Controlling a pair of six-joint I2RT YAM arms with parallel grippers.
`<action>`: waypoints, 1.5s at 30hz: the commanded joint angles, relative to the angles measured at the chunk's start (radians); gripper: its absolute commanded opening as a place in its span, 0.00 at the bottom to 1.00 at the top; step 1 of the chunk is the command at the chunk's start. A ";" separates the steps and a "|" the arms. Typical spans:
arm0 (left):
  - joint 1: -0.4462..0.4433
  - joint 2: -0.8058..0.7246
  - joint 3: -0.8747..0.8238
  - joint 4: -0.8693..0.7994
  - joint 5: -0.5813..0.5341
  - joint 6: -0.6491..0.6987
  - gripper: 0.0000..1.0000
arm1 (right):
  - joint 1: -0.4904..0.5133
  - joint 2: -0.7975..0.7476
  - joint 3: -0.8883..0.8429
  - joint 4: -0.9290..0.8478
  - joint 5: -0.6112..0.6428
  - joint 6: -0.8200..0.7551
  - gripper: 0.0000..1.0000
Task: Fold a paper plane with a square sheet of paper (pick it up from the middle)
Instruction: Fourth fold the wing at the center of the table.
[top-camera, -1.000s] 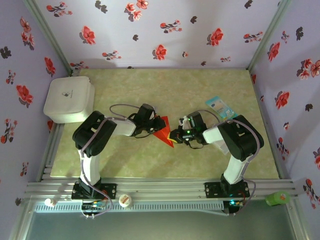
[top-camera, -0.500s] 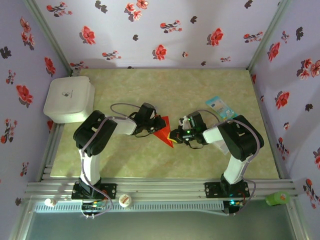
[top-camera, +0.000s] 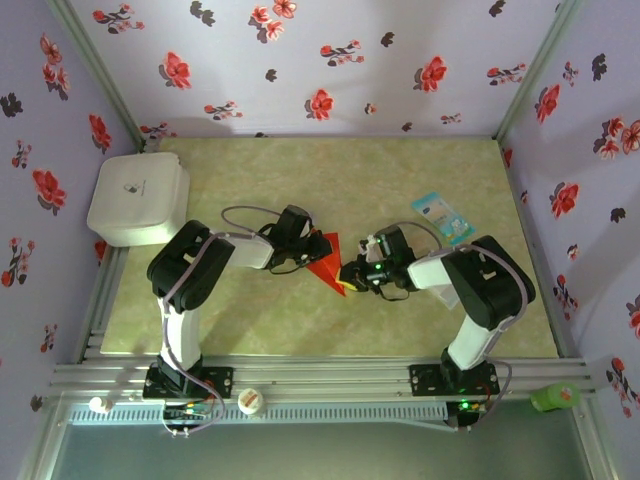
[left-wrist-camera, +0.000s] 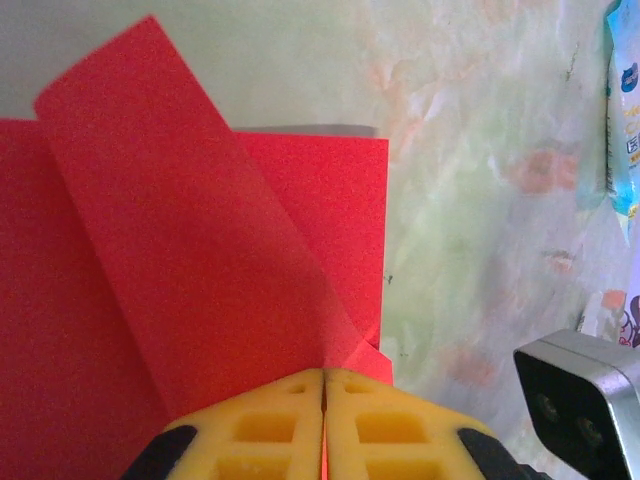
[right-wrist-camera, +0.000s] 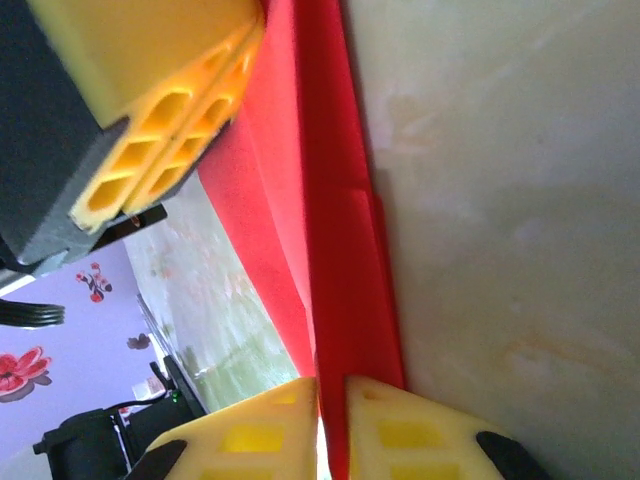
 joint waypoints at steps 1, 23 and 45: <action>0.007 0.041 -0.001 -0.074 -0.018 0.029 0.10 | 0.015 -0.018 -0.027 -0.109 0.006 -0.037 0.12; 0.007 0.041 -0.009 -0.071 -0.018 0.028 0.09 | 0.015 -0.061 -0.083 -0.165 0.038 -0.063 0.10; 0.007 0.040 -0.015 -0.078 -0.023 0.028 0.09 | 0.014 -0.090 -0.091 -0.253 0.058 -0.103 0.07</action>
